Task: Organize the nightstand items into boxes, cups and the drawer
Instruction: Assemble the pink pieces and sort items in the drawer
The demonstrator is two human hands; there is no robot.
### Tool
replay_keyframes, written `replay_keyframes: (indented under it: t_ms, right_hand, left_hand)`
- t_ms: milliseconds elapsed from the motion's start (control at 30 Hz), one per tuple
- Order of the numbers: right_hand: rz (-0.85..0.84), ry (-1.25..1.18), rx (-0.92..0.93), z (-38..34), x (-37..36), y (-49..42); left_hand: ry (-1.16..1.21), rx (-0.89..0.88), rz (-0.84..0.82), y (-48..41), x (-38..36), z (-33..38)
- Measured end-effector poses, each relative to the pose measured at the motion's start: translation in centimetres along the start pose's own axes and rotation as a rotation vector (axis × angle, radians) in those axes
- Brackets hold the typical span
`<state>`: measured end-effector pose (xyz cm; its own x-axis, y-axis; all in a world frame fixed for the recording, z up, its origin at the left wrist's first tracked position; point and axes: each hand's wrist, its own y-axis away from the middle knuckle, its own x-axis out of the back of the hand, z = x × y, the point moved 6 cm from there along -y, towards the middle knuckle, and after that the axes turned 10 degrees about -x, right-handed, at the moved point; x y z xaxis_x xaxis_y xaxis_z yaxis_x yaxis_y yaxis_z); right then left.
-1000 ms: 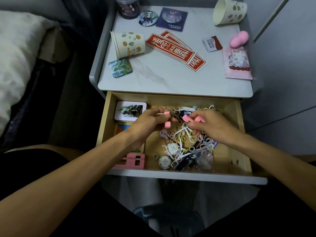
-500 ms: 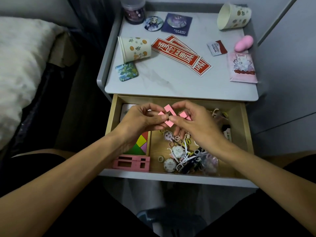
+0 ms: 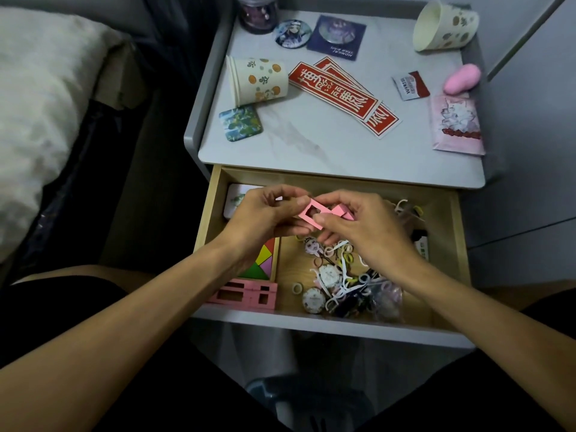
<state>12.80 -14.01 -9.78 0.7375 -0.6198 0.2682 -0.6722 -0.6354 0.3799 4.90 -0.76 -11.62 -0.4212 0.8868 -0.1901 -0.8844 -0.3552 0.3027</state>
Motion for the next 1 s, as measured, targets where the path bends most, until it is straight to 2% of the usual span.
replay_keyframes:
  t_ms: [567, 733, 900, 1000]
  right_hand:
    - [-0.014, 0.039, -0.012, 0.7, 0.1, -0.3]
    - [-0.019, 0.140, -0.006, 0.7, 0.0, -0.1]
    - [0.160, 0.438, 0.041, 0.2, 1.4, -0.3]
    - [0.094, 0.447, -0.003, 0.5, 1.6, -0.8]
  left_hand:
    - [-0.070, -0.047, -0.028, 0.0, -0.2, -0.3]
    - [-0.113, -0.060, -0.018, -0.2, -0.2, 0.0]
    - [-0.136, -0.061, -0.014, -0.4, 0.0, 0.1]
    - [-0.144, -0.057, -0.029, -0.3, -0.1, 0.0]
